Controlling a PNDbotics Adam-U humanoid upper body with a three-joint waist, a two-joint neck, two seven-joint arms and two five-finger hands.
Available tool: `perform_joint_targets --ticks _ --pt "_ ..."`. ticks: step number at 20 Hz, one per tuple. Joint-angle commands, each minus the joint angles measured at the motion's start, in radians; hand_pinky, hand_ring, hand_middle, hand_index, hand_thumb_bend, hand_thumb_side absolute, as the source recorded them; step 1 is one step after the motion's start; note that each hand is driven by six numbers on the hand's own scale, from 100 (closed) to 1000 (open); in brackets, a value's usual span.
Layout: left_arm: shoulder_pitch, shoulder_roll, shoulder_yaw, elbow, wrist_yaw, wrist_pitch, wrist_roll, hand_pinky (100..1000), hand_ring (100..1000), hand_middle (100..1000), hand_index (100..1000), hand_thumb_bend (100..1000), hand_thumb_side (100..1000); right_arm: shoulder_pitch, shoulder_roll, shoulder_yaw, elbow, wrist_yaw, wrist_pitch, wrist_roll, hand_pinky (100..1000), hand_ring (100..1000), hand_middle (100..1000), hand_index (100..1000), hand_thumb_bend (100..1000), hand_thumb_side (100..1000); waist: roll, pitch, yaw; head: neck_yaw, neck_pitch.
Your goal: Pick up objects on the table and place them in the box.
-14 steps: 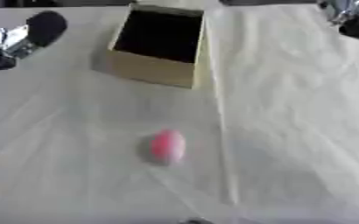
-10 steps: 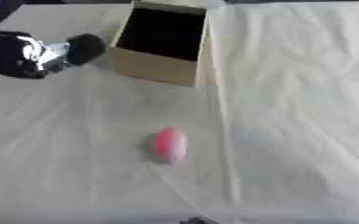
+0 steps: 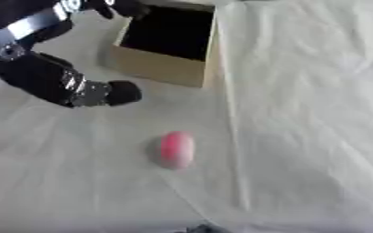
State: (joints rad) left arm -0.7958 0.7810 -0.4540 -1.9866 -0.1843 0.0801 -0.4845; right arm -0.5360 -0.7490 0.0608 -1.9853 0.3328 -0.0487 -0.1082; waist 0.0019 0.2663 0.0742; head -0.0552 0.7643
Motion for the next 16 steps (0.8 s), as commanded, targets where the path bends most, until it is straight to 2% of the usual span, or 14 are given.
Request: perform_joint_targets --ticks 1,5,8,11,16 --pt "-0.025 0.007 -0.01 -0.013 0.027 0.012 -0.072 803 831 769 884 617 633 -0.008 -0.019 -0.018 -0.015 0.004 0.002 -0.012 911 824 754 896 100 810 -0.001 -0.017 -0.001 -0.003 0.006" --pt "-0.037 0.001 -0.039 -0.013 0.013 0.031 -0.155 843 861 804 868 650 529 -0.004 -0.017 -0.02 -0.015 0.004 0.006 -0.015 911 821 753 896 100 818 -0.001 -0.017 -0.002 -0.014 0.006" --pt "-0.04 -0.012 -0.051 -0.013 -0.019 0.049 -0.197 855 869 810 868 641 500 0.001 -0.014 -0.022 -0.015 0.006 0.011 -0.015 911 819 752 895 100 821 -0.002 -0.016 -0.002 -0.03 0.006" --pt "-0.039 -0.028 -0.068 -0.013 -0.056 0.084 -0.224 867 876 805 876 588 464 0.005 -0.01 -0.025 -0.015 0.009 0.013 -0.018 911 818 752 894 100 824 -0.002 -0.016 -0.003 -0.036 0.006" --pt "-0.04 -0.048 -0.106 -0.013 -0.12 0.131 -0.248 834 864 800 868 496 370 0.01 -0.002 -0.027 -0.015 0.012 0.017 -0.016 911 816 750 888 100 835 -0.001 -0.018 -0.005 -0.035 0.006"
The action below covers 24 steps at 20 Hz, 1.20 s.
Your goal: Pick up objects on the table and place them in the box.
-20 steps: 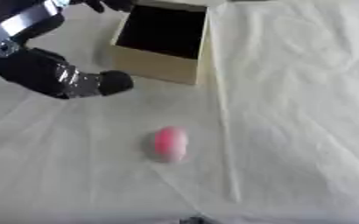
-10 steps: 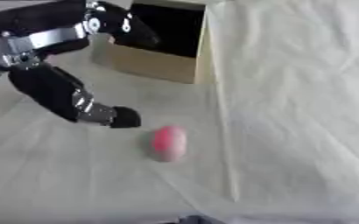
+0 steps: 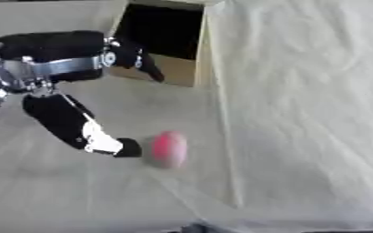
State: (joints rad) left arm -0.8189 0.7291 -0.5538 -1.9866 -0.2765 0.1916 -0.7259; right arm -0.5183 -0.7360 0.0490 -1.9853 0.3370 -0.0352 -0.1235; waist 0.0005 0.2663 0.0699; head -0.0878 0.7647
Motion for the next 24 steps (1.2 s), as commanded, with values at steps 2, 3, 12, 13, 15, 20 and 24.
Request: perform_joint_targets --ticks 2,3,12,13,15,20,24 --pt "-0.016 -0.001 -0.018 -0.013 -0.048 0.03 -0.002 823 860 792 866 482 355 -0.006 -0.012 -0.016 -0.015 0.008 0.004 0.001 911 815 750 885 100 836 0.001 -0.018 -0.001 -0.002 0.005" --pt "-0.016 -0.004 -0.023 -0.013 -0.056 0.032 -0.001 821 858 793 866 475 352 -0.005 -0.011 -0.016 -0.015 0.008 0.004 0.002 911 814 750 885 100 836 0.002 -0.019 -0.002 -0.002 0.005" --pt "-0.021 -0.035 -0.061 -0.013 -0.074 0.058 -0.041 792 852 771 873 377 292 -0.001 -0.003 -0.022 -0.015 0.007 0.008 -0.005 910 810 746 876 100 840 0.003 -0.017 -0.005 0.005 0.005" --pt "-0.019 -0.036 -0.062 -0.013 -0.073 0.066 -0.047 792 853 771 874 361 288 -0.001 -0.003 -0.022 -0.015 0.007 0.009 -0.005 910 810 746 876 100 841 0.003 -0.016 -0.005 0.006 0.005" --pt "-0.016 -0.04 -0.065 -0.013 -0.077 0.081 -0.055 793 858 776 877 322 279 0.0 0.0 -0.023 -0.015 0.005 0.01 -0.006 911 809 746 874 100 844 0.003 -0.014 -0.005 0.009 0.005" --pt "-0.012 -0.059 -0.08 -0.013 -0.108 0.095 -0.07 769 842 757 886 262 268 0.002 0.007 -0.026 -0.015 0.002 0.011 -0.007 910 807 743 868 100 846 0.001 -0.01 -0.006 0.015 0.005" --pt "-0.008 -0.073 -0.083 -0.013 -0.134 0.107 -0.056 753 835 745 873 159 311 0.002 0.013 -0.027 -0.015 0.0 0.011 -0.009 910 803 740 865 100 849 0.001 -0.009 -0.009 0.016 0.005"
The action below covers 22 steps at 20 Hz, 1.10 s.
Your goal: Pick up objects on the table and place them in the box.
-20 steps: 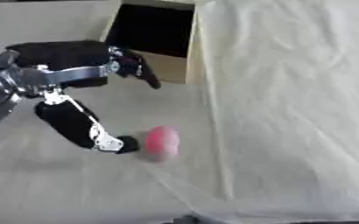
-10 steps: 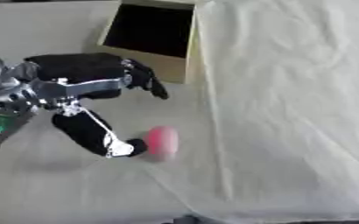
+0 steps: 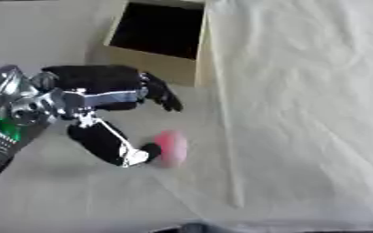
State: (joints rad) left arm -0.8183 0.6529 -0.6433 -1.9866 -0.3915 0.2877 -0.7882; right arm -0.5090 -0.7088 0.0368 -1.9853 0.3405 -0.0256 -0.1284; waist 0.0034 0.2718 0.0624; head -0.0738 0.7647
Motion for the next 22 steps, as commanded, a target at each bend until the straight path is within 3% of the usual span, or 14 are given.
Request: perform_joint_targets --ticks 1,11,14,22 --pt "-0.007 0.001 0.006 -0.013 -0.025 0.015 0.012 747 832 742 850 159 317 -0.007 -0.013 -0.015 -0.015 -0.004 0.002 -0.004 909 803 740 865 100 849 -0.001 -0.014 -0.002 0.001 0.005" --pt "0.004 -0.027 -0.03 0.057 -0.07 0.0 -0.012 765 837 743 877 208 299 -0.004 -0.004 -0.016 -0.015 -0.011 0.004 -0.006 908 793 730 853 100 857 0.0 -0.009 -0.01 0.002 0.004" --pt "0.006 -0.033 -0.042 0.089 -0.095 -0.016 -0.033 788 853 763 891 229 261 -0.003 -0.001 -0.016 -0.015 -0.014 0.004 -0.006 907 791 728 850 100 857 0.001 -0.009 -0.012 0.002 0.005" --pt "0.005 -0.054 -0.046 0.149 -0.197 -0.077 -0.019 804 843 771 881 248 276 0.0 0.006 -0.015 -0.015 -0.02 0.008 -0.002 905 782 718 844 100 865 0.001 -0.007 -0.015 0.002 0.003"
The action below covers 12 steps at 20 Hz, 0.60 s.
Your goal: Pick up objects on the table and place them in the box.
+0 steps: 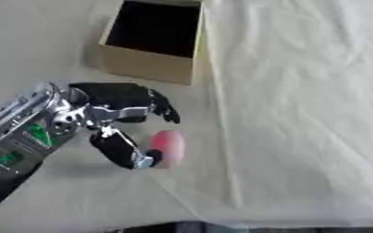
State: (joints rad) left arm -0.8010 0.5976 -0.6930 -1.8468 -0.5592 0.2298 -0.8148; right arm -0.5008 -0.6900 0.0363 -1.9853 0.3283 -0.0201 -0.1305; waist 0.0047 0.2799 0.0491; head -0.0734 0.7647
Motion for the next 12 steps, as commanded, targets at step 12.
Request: perform_joint_targets --ticks 12 --pt "-0.003 -0.046 -0.03 0.123 -0.092 -0.101 0.062 784 810 760 869 260 296 -0.008 0.0 -0.018 -0.015 -0.012 0.012 0.004 904 777 707 835 100 874 -0.001 -0.009 -0.007 0.006 0.004"
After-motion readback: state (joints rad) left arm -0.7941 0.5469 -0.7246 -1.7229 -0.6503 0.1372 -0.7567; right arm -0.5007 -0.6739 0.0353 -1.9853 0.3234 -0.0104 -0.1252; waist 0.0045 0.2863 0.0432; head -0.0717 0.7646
